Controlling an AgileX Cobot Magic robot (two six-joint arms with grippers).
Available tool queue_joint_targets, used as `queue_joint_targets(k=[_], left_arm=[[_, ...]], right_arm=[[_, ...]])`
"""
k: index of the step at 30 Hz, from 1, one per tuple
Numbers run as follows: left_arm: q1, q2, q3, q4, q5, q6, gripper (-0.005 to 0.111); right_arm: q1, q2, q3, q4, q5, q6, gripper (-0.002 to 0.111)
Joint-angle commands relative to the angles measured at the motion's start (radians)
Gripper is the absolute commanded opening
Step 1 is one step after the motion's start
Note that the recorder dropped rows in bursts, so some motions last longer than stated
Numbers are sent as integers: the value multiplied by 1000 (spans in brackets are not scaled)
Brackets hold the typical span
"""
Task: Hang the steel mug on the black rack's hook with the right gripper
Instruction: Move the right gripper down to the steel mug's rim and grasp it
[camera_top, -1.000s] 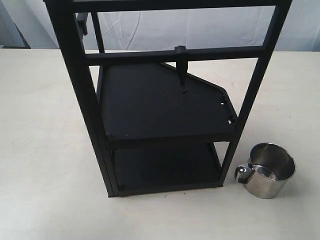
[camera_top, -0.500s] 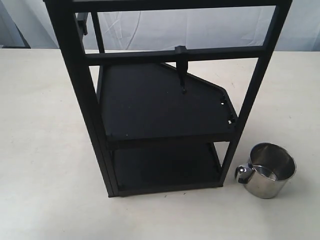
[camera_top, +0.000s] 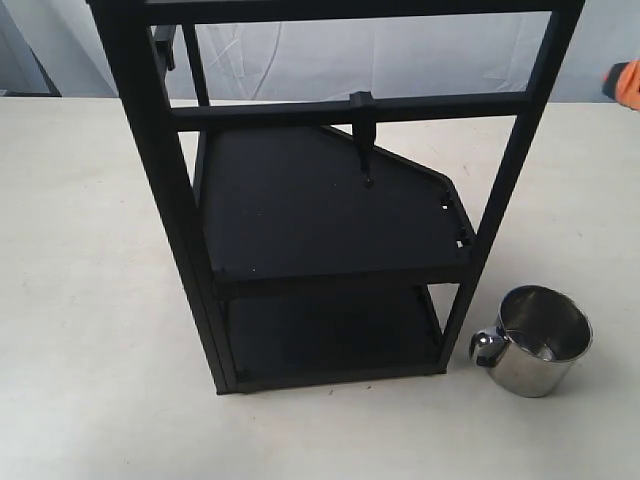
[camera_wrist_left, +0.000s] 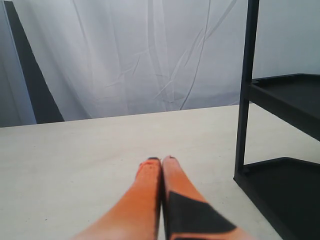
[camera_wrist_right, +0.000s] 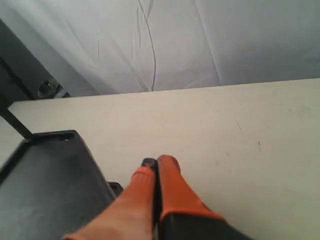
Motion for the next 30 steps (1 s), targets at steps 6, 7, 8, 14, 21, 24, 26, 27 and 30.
queue_joint_targets(k=[6, 7, 8, 14, 21, 24, 26, 27, 30], left_arm=[[-5, -5, 0, -1, -5, -2, 2], [-5, -5, 0, -1, -5, -2, 2], [-5, -5, 0, -1, -5, -2, 2], [-5, -5, 0, -1, -5, -2, 2], [-5, -5, 0, -1, -5, -2, 2], [-5, -5, 0, -1, -5, -2, 2], [-5, -5, 0, -1, -5, -2, 2], [-5, -5, 0, -1, -5, -2, 2], [-5, -5, 0, -1, -5, -2, 2]], right_arm=[[80, 113, -75, 160, 924, -483, -1], [85, 113, -75, 414, 919, -696, -1], [103, 120, -75, 724, 985, -965, -1], [130, 231, -123, 1843, 1503, -1908, -1], [130, 235, -123, 2004, 1517, -1995, -1], [130, 267, -123, 2038, 1530, -2045, 3], [130, 294, -121, 2068, 1557, -2084, 13], [130, 305, -114, 2087, 1559, -2108, 20], [133, 339, -91, 2126, 1550, -2153, 42]])
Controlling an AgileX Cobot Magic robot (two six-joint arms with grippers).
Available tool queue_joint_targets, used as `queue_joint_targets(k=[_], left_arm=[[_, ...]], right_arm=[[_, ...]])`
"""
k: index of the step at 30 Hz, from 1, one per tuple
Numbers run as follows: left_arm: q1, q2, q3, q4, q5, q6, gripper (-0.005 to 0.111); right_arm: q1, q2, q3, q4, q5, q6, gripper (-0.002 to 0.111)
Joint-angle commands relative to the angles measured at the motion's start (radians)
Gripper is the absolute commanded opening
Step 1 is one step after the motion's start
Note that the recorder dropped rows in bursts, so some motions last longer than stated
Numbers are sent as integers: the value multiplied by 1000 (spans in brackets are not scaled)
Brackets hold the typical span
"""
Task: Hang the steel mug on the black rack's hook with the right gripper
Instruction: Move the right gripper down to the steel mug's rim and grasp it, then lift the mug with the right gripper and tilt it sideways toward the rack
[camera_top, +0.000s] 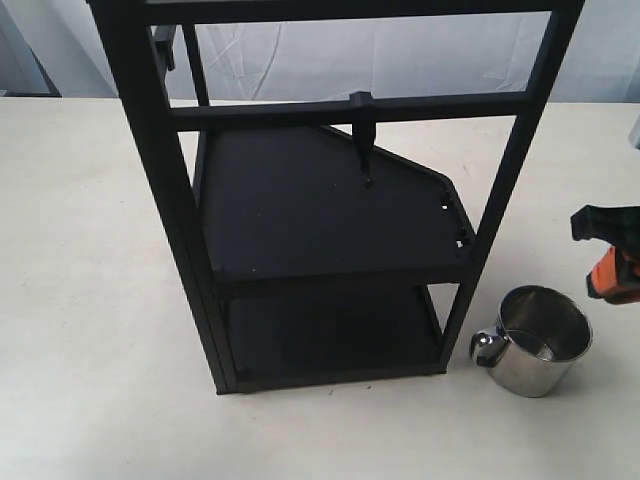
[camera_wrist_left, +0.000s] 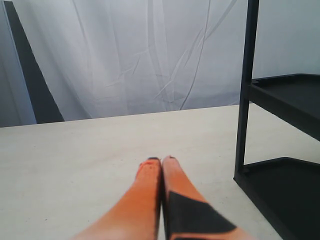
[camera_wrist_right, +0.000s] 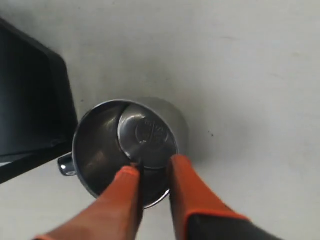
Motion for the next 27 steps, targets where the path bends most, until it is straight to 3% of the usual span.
queue_joint_targets(k=[1, 14, 16, 20, 27], left_arm=[[-5, -5, 0, -1, -5, -2, 2], [-5, -5, 0, -1, -5, -2, 2], [-5, -5, 0, -1, -5, -2, 2], [-5, -5, 0, -1, -5, -2, 2], [-5, -5, 0, -1, -5, -2, 2]], right_arm=[[1, 51, 31, 48, -2, -65, 48], [1, 257, 79, 58, -174, -63, 50], [1, 274, 79, 58, -187, -63, 43], [1, 277, 79, 56, -177, -63, -1], [-2, 215, 79, 83, -68, -63, 0]])
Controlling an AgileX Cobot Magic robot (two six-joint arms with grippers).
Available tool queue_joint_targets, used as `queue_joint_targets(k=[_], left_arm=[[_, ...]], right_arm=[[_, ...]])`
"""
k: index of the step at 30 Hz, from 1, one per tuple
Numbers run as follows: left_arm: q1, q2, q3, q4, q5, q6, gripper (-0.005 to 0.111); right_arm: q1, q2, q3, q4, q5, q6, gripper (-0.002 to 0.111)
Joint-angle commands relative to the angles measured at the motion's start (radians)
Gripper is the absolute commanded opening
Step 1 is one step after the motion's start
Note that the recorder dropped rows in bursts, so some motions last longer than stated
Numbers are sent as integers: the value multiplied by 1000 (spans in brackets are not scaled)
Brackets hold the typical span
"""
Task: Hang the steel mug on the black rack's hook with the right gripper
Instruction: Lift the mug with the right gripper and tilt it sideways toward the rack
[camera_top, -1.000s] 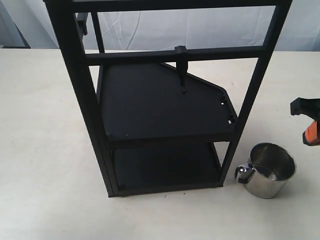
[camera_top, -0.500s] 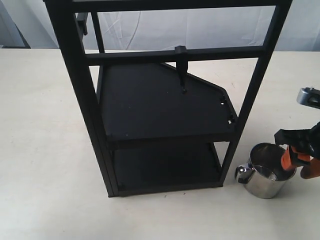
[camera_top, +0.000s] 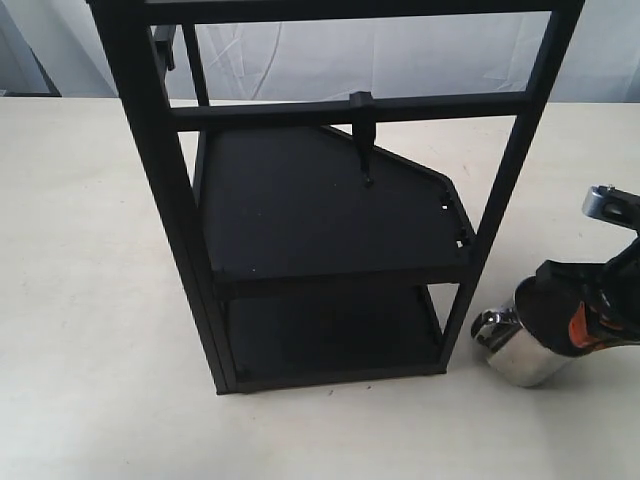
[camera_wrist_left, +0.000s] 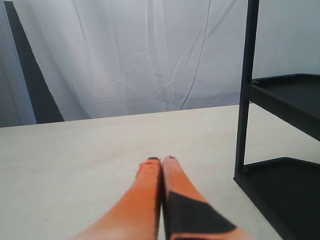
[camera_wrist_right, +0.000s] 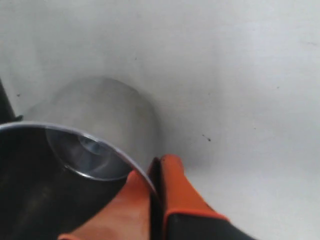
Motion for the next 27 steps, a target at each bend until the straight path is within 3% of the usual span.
queue_joint_targets(k=[1, 12, 20, 27], left_arm=[[-5, -5, 0, -1, -5, -2, 2], [-5, -5, 0, -1, -5, -2, 2], [-5, -5, 0, -1, -5, -2, 2], [-5, -5, 0, -1, -5, -2, 2]], right_arm=[[-2, -65, 1, 31, 98, -6, 0], [-2, -356, 1, 111, 360, -33, -1], [-2, -516, 31, 675, 454, -230, -1], [0, -548, 97, 799, 454, -247, -1]])
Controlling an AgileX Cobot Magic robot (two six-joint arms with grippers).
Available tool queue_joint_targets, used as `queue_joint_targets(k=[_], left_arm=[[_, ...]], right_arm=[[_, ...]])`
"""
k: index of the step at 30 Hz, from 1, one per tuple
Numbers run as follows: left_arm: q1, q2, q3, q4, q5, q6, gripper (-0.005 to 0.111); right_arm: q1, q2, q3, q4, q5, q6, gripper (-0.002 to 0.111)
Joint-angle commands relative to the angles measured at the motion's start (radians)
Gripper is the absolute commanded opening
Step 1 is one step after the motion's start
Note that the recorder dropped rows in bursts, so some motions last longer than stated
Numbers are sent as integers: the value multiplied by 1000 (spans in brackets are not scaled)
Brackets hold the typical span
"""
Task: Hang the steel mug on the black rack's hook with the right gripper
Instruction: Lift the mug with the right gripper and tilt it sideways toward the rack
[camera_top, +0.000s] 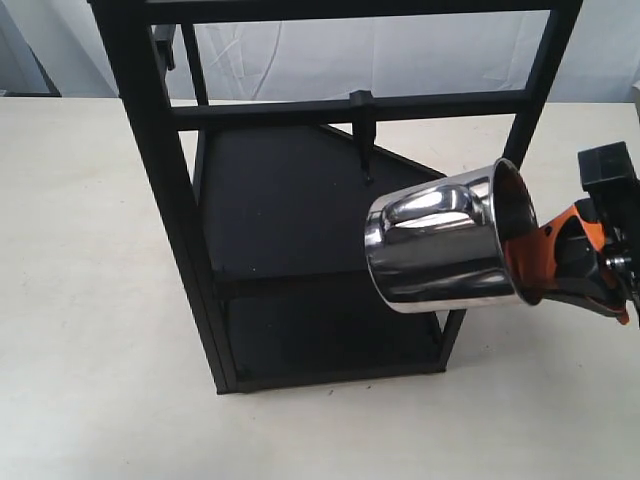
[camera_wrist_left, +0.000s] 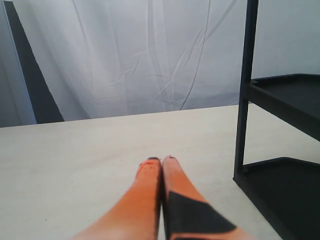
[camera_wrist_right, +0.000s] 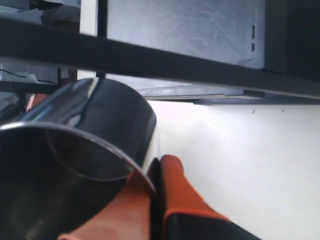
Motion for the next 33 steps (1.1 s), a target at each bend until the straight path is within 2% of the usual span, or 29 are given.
queue_joint_targets(k=[1, 3, 9, 14, 19, 23, 28, 33], left_arm=[[-5, -5, 0, -1, -5, -2, 2], [-5, -5, 0, -1, -5, -2, 2], [-5, -5, 0, -1, -5, -2, 2], [-5, -5, 0, -1, -5, -2, 2], [-5, -5, 0, -1, -5, -2, 2], [-5, -5, 0, -1, -5, -2, 2], [-5, -5, 0, -1, -5, -2, 2], [-5, -5, 0, -1, -5, -2, 2]], right_arm=[[2, -25, 43, 120, -2, -20, -1], [23, -29, 73, 183, -2, -30, -1], [77, -29, 144, 217, -45, -32, -1], [82, -29, 146, 231, -57, -32, -1], [82, -29, 146, 310, -169, -50, -1], [82, -27, 146, 310, -243, -55, -1], [82, -27, 146, 305, -204, -60, -1], [82, -27, 146, 208, -186, -60, -1]])
